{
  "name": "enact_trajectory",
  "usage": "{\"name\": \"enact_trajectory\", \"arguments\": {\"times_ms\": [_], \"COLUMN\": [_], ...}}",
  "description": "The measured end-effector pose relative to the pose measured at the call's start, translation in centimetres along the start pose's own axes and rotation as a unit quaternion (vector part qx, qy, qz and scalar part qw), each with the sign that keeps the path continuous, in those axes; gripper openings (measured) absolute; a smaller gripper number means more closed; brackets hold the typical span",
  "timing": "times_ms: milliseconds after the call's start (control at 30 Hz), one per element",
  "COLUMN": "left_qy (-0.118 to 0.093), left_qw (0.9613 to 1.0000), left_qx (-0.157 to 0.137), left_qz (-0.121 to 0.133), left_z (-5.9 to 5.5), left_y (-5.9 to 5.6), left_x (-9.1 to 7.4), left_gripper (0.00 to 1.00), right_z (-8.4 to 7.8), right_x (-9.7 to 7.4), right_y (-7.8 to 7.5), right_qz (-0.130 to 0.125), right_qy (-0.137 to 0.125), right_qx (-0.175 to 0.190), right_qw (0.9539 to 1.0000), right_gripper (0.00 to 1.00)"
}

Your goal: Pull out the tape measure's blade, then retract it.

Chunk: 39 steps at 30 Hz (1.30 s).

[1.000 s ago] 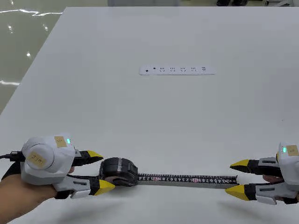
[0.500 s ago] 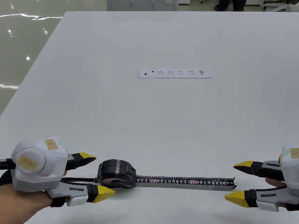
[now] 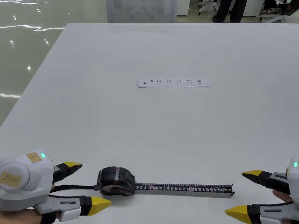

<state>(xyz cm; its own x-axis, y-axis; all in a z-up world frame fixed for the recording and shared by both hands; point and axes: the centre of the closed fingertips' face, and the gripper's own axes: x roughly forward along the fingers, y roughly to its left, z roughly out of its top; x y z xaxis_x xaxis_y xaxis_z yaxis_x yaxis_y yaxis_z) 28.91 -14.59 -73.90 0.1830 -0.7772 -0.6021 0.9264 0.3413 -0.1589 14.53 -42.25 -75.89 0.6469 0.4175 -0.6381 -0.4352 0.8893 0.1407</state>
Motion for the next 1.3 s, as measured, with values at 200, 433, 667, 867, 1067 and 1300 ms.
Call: {"name": "enact_trajectory", "arguments": {"times_ms": [200,433,667,867,1067,1300], "left_qy": [-0.002,-0.004,-0.010,-0.020,-0.030,-0.035], "left_qw": [0.9997,0.9987,0.9974,0.9963,0.9945,0.9929], "left_qx": [-0.021,-0.046,-0.063,-0.067,-0.081,-0.090], "left_qz": [0.010,0.022,0.035,0.049,0.060,0.069], "left_z": [-0.9,-1.9,-2.3,-2.6,-2.9,-3.2], "left_y": [0.0,0.3,0.5,0.3,0.4,0.5], "left_x": [-1.2,-2.9,-3.9,-4.7,-5.3,-5.8], "left_gripper": [0.82,0.86,0.89,0.92,0.94,0.94], "right_z": [-0.1,0.2,0.5,0.5,0.3,0.3], "right_x": [-0.7,-1.7,-2.3,-3.0,-3.4,-3.8], "right_y": [0.4,0.6,0.9,1.3,1.5,2.0], "right_qz": [-0.010,-0.024,-0.037,-0.046,-0.053,-0.055], "right_qy": [-0.005,-0.016,-0.019,-0.024,-0.028,-0.031], "right_qx": [0.014,0.024,0.028,0.032,0.035,0.031], "right_qw": [0.9998,0.9993,0.9988,0.9982,0.9976,0.9975], "right_gripper": [0.76,0.79,0.85,0.86,0.86,0.85]}}
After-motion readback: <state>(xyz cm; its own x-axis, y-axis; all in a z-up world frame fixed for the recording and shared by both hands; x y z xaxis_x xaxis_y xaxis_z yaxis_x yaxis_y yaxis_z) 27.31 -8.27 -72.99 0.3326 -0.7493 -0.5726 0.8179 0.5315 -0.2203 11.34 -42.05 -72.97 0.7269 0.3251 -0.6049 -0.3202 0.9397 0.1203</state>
